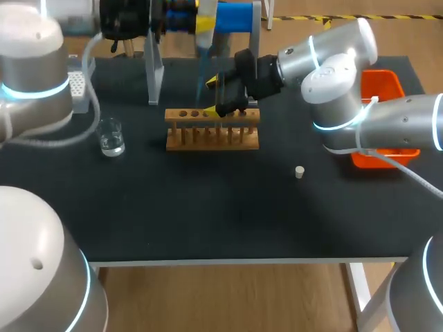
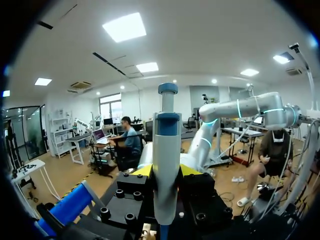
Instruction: Invert the test tube, pick up the pipette, mount the tip to pipette, aspirate from beaker and dispense into the tube, eject the tip, return the pipette, and cap with the stopper.
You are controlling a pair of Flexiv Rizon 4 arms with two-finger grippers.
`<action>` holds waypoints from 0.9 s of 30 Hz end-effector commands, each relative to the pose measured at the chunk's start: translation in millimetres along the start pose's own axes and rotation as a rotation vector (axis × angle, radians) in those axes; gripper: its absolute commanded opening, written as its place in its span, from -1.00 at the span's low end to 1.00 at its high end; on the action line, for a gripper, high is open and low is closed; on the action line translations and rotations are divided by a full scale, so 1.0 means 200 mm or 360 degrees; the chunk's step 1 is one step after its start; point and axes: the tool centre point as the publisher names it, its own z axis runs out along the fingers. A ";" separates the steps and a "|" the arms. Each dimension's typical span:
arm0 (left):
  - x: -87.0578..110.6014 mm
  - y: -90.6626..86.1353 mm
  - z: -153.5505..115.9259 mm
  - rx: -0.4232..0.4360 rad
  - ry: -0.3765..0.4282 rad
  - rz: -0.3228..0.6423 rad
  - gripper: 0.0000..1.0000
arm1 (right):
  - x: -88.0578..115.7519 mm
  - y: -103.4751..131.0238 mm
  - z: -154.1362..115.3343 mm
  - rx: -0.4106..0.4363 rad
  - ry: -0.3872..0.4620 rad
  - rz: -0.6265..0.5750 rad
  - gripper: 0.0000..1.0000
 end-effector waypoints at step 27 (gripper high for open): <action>0.26 0.32 0.20 0.0118 0.0010 -0.0042 -1.00 | 0.00 0.00 0.00 0.0003 0.0000 0.0001 1.00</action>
